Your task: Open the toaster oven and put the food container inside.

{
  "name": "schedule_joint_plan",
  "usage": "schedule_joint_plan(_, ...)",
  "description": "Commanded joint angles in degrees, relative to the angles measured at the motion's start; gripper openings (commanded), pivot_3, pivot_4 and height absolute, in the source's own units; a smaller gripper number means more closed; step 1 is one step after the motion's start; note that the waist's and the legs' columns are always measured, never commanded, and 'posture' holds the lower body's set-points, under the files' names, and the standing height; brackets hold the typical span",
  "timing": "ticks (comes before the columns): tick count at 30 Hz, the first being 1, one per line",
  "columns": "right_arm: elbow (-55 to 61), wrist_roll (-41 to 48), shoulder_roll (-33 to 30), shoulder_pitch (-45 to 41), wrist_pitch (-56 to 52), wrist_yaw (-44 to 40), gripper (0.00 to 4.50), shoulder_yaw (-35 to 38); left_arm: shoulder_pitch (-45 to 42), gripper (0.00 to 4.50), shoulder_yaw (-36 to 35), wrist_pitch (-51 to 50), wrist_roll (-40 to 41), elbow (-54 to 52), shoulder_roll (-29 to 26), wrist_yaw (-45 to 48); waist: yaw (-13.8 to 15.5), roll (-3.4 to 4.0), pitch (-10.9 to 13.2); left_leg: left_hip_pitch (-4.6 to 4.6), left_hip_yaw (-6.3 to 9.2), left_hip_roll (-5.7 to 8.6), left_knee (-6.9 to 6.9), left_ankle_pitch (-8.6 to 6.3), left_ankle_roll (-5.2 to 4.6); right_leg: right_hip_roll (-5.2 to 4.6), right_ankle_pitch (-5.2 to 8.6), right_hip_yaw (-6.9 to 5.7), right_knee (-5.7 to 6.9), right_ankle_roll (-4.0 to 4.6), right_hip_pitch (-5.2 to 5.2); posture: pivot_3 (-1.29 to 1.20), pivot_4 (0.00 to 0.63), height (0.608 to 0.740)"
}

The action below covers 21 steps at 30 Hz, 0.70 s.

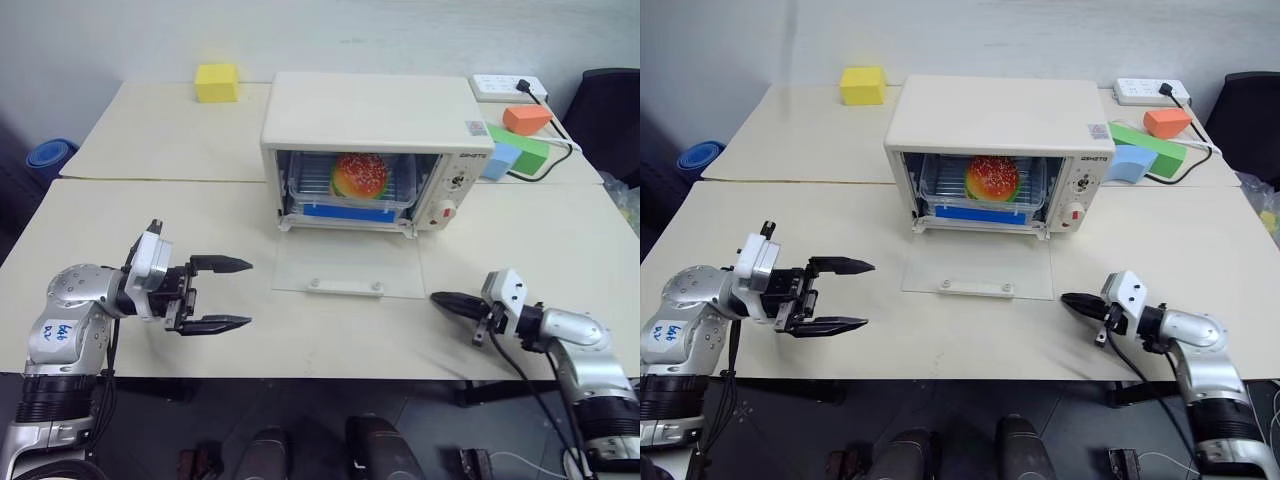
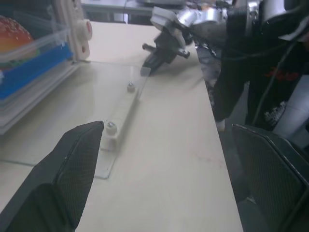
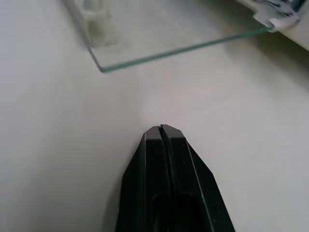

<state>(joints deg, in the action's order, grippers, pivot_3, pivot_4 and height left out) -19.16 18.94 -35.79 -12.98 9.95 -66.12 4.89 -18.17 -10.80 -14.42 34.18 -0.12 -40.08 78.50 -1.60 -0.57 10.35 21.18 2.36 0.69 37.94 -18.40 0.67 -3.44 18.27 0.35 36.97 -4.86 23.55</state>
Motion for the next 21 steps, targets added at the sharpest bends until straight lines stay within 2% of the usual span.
schedule_joint_plan(1,5.6,5.95,1.55,-0.06,-1.39,-0.31,0.0,2.88,-0.32,4.45,-5.01,-4.45,5.69,-2.84,1.25,-6.54,0.05,0.0,0.0,0.0,0.0,0.0,0.01,0.0,0.0,-0.01,0.0,0.0,0.0,0.0,0.0,0.0,0.15,0.74)
schedule_joint_plan(6,12.43,14.9,5.27,-1.9,-7.95,4.87,0.0,7.5,0.59,4.45,-9.05,-11.27,11.17,-4.12,2.07,-12.93,0.05,0.01,0.0,0.01,0.1,0.0,0.03,-0.01,0.02,-0.03,0.0,-0.02,0.0,0.0,0.0,0.0,0.15,0.74)
schedule_joint_plan(13,12.79,21.49,9.14,-13.45,-14.77,12.36,0.0,11.03,-3.91,4.45,-10.5,-12.42,12.14,-1.62,3.32,-18.11,0.14,0.02,0.01,0.02,0.11,0.01,0.02,0.16,0.34,-0.03,0.0,-0.03,-0.01,0.0,0.02,0.0,0.15,0.74)
schedule_joint_plan(17,11.47,21.24,8.29,-15.59,-16.34,11.63,0.0,11.18,-4.63,4.45,-9.93,-10.43,10.31,-0.36,3.02,-17.55,0.21,0.02,0.01,0.05,0.12,0.04,-0.01,0.16,0.37,-0.05,0.0,-0.05,-0.05,0.0,0.04,0.0,0.15,0.74)
schedule_joint_plan(19,11.47,20.26,6.87,-15.23,-17.1,11.39,0.0,11.16,-3.92,4.45,-9.23,-6.14,6.68,0.62,2.39,-16.83,0.21,0.02,0.01,0.08,0.11,0.05,-0.03,0.14,0.35,-0.06,0.0,-0.05,-0.07,0.0,0.04,0.0,0.15,0.74)
schedule_joint_plan(21,12.53,16.49,4.41,-13.34,-13.63,8.68,0.36,9.98,-1.94,4.5,-7.26,-1.5,0.58,2.05,0.89,-17.08,0.2,0.02,0.01,0.12,0.07,0.11,-0.03,0.13,0.33,-0.1,0.0,-0.02,-0.09,0.0,0.07,0.0,0.15,0.74)
